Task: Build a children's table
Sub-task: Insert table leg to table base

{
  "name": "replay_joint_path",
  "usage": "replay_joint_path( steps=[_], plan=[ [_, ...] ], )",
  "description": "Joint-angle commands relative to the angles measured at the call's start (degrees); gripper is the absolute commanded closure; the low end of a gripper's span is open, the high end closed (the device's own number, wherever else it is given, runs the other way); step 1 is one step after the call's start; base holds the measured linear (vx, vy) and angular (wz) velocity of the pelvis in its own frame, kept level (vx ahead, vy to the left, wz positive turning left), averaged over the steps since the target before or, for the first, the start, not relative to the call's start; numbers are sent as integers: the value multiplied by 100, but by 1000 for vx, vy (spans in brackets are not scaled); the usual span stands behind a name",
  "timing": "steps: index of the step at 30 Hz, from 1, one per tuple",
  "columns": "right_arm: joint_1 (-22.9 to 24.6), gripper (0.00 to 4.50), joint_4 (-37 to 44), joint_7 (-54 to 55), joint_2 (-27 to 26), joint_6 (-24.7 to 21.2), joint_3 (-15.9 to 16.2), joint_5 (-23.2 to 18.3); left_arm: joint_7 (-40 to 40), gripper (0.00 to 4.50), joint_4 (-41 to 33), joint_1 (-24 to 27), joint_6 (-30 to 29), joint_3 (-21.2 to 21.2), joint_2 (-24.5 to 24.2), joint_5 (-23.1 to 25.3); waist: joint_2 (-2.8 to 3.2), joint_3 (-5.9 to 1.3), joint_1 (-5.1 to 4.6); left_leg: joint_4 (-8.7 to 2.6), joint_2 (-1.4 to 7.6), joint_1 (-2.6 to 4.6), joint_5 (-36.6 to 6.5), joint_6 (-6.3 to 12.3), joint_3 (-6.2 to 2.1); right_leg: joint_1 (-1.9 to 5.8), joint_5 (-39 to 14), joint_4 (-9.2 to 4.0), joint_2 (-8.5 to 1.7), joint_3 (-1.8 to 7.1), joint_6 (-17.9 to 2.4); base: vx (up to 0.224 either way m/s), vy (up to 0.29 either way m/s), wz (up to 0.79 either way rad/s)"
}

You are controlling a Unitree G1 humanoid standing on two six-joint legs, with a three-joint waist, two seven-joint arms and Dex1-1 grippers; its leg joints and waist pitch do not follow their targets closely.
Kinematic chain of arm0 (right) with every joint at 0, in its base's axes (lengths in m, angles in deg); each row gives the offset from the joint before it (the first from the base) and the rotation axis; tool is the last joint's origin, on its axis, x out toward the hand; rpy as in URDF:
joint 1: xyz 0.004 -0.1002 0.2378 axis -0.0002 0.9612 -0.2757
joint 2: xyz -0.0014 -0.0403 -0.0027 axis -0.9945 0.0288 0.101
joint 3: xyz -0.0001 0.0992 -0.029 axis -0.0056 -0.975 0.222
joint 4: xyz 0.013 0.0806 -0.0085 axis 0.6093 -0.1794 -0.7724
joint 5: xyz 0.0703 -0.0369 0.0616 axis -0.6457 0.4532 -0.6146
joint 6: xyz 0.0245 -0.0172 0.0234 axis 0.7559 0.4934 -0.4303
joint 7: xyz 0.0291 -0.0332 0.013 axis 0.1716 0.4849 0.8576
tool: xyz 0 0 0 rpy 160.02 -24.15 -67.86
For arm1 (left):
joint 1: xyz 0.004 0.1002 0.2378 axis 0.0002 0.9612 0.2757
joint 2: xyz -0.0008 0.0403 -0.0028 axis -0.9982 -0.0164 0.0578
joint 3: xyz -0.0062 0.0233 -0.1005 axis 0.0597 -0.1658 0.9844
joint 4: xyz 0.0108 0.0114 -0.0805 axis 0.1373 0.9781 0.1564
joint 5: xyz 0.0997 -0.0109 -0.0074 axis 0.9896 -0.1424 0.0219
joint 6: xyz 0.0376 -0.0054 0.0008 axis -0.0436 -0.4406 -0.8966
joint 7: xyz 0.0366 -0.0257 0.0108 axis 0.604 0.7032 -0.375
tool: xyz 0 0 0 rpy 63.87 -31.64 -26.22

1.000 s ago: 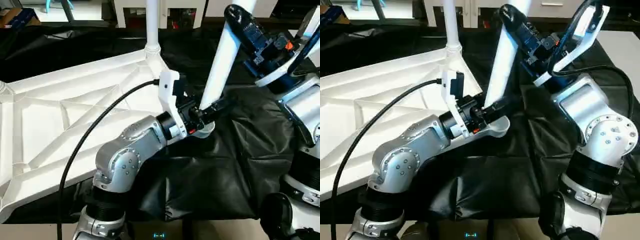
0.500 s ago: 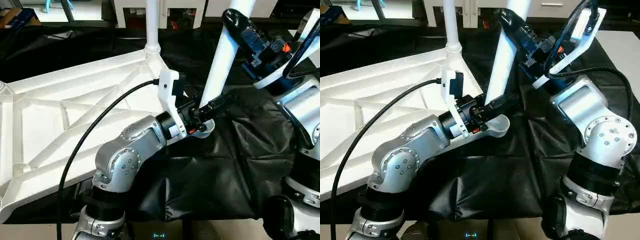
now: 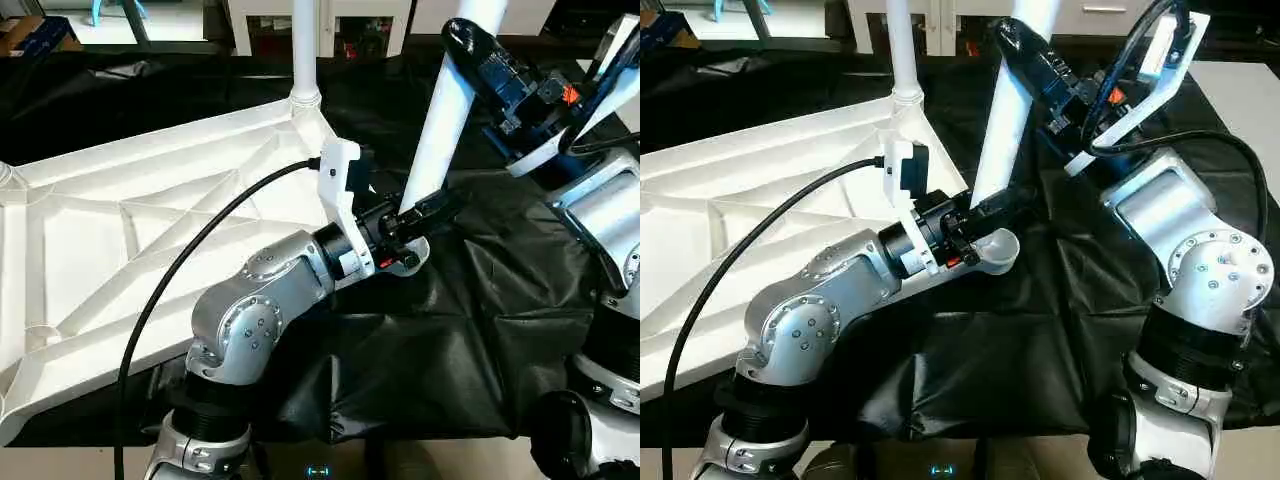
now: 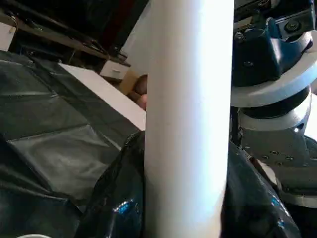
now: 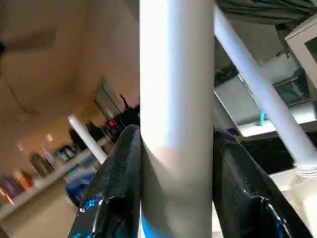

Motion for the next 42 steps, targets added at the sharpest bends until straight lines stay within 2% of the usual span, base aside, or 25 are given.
replay_joint_path(
  steps=[1, 4, 5, 6, 7, 8, 9, 10, 11, 12, 13, 16, 18, 19, 20, 21, 22, 23, 26, 29, 30, 32, 34, 37, 42],
  plan=[
    [206, 247, 264, -359, 244, 55, 330, 415, -96, 309, 59, -98, 267, 256, -105, 138, -98, -581, 24, -289, -93, 30, 215, 629, 85, 528, -179, -224, -1, 77, -1219, 0, 0, 0],
    [380, 219, 291, -564, 639, 531, 615, 1225, 71, 309, 103, -185, 360, 443, -450, 206, -96, -592, 34, -279, -90, 31, 298, 628, 73, 535, -132, -209, -1, 73, -1228, 0, 0, 0],
    [466, 219, 254, -648, 851, 798, 742, 1624, 152, 309, 129, -222, 399, 533, -589, 213, -85, -610, 39, -264, -102, 33, 287, 599, 73, 546, -115, -208, 0, 71, -1233, 0, 0, 0],
    [466, 206, 254, -648, 851, 798, 742, 1624, 152, 309, 129, -222, 399, 533, -589, 213, -100, -603, 26, -269, -107, 31, 274, 604, 79, 554, -126, -216, 4, 78, -1230, 0, 0, 0],
    [643, 193, 151, -910, 1323, 1395, 1068, 2427, 187, 310, 193, -291, 384, 742, -744, 149, -87, -619, 39, -263, -101, 32, 277, 565, 67, 560, -144, -202, -7, 74, -1258, 0, 0, 0],
    [643, 186, 151, -910, 1323, 1395, 1068, 2427, 187, 311, 193, -291, 384, 742, -744, 149, -95, -614, 42, -260, -100, 49, 253, 544, 79, 551, -158, -214, -2, 79, -1270, 0, 0, 0],
    [830, 182, -117, -1135, 1898, 2164, 1439, 3348, 236, 311, 291, -366, 407, 915, -936, 137, -88, -627, 43, -251, -102, 38, 239, 569, 74, 556, -133, -193, -11, 76, -1326, 0, 0, 0],
    [830, 174, -117, -1135, 1898, 2164, 1439, 3348, 236, 311, 291, -366, 407, 915, -936, 137, -97, -626, 50, -242, -102, 42, 220, 560, 78, 545, -171, -202, -8, 71, -1321, 0, 0, 0],
    [830, 174, -117, -1135, 1898, 2164, 1439, 3348, 236, 311, 291, -366, 407, 915, -936, 137, -94, -620, 43, -241, -112, 47, 205, 639, 90, 546, -119, -191, -6, 84, -1387, 0, 0, 0],
    [882, 150, -318, -1242, 2188, 2619, 1499, 3781, 326, 311, 372, -418, 451, 1011, -1123, 129, -65, -644, 56, -227, -103, 38, 224, 722, 77, 552, -90, -169, -19, 73, -1433, 0, 0, 0],
    [877, 150, -332, -1259, 2215, 2681, 1496, 3829, 342, 311, 378, -421, 451, 1020, -1145, 120, -88, -647, 45, -221, -103, 46, 257, 817, 85, 552, -11, -164, -7, 75, -1484, 0, 0, 0],
    [766, 120, -472, -1362, 2436, 3240, 1515, 4287, 517, 311, 395, -429, 409, 995, -1350, 133, -80, -662, 45, -195, -95, 36, 387, 1038, 79, 548, 154, -129, -8, 67, -1620, 0, 0, 0],
    [715, 103, -580, -1391, 2546, 3583, 1582, 4569, 601, 311, 394, -423, 361, 982, -1423, 129, -85, -667, 46, -181, -80, 37, 333, 1083, 75, 539, 64, -126, -22, 56, -1670, 0, 0, 0],
    [542, 96, -826, -1452, 3081, 4579, 1974, 5536, 886, 311, 264, -346, 109, 864, -1694, 64, -86, -668, 53, -176, -73, 44, 270, 1032, 66, 530, -120, -128, -30, 42, -1657, 0, 0, 0],
    [489, 96, -903, -1472, 3253, 4896, 2103, 5844, 976, 311, 221, -320, 27, 827, -1779, 40, -93, -658, 53, -174, -69, 51, 214, 973, 71, 509, -284, -145, -32, 33, -1632, 0, 0, 0],
    [353, 77, -1081, -1432, 3557, 5476, 2324, 6440, 1120, 311, 112, -263, -292, 777, -1979, -94, -110, -630, 33, -187, -91, 53, -1, 926, 98, 529, -539, -172, -36, 61, -1583, 0, 0, 0],
    [250, 67, -1182, -1276, 3789, 5844, 2484, 6933, 1212, 311, 39, -230, -576, 747, -2131, -218, -108, -615, 21, -185, -92, 36, -87, 841, 96, 524, -681, -172, -36, 62, -1548, 0, 0, 0],
    [250, 62, -1182, -1276, 3789, 5844, 2484, 6933, 1212, 311, 39, -230, -576, 747, -2131, -218, -99, -601, 15, -187, -88, 31, -145, 785, 84, 515, -801, -167, -40, 57, -1529, 0, 0, 0],
    [-104, 53, -1520, -739, 4057, 6666, 2654, 7895, 1294, 311, -14, -205, -1232, 746, -2380, -530, -86, -580, -13, -186, -85, 46, -487, 635, 92, 481, -1209, -191, -37, 55, -1415, 0, 0, 0],
    [-471, 53, -1924, -467, 4169, 7143, 2821, 8427, 1247, 311, 46, -262, -1570, 753, -2457, -644, -88, -566, -54, -181, -101, 50, -755, 551, 89, 457, -1359, -197, 14, 47, -1289, 0, 0, 0],
    [-471, 53, -1924, -467, 4169, 7143, 2821, 8427, 1247, 311, 46, -262, -1570, 753, -2457, -644, -86, -566, -65, -179, -103, 43, -774, 557, 91, 459, -1338, -192, 17, 46, -1287, 0, 0, 0],
    [-650, 53, -2209, -333, 4206, 7515, 2926, 8677, 1265, 311, 89, -296, -1748, 709, -2549, -663, -82, -565, -66, -172, -106, 46, -846, 582, 93, 453, -1311, -190, 29, 46, -1268, 0, 0, 0],
    [-737, 53, -2355, -223, 4236, 7720, 2993, 8840, 1270, 311, 100, -315, -1882, 674, -2604, -681, -91, -572, -74, -161, -114, 31, -819, 597, 91, 453, -1222, -173, 37, 38, -1281, 0, 0, 0],
    [-1012, 53, -2920, 160, 4189, 8247, 3163, 9329, 1236, 311, 98, -376, -2263, 615, -2659, -753, -96, -586, -88, -139, -125, 22, -701, 631, 102, 456, -1023, -142, 41, 38, -1359, 0, 0, 0],
    [-1287, 53, -3660, 366, 4137, 8588, 3527, 9873, 1292, 311, -1, -421, -2525, 589, -2643, -936, -124, -594, -99, -120, -135, -7, -550, 765, 102, 484, -710, -106, 51, 37, -1476, 0, 0, 0]
  ],
)
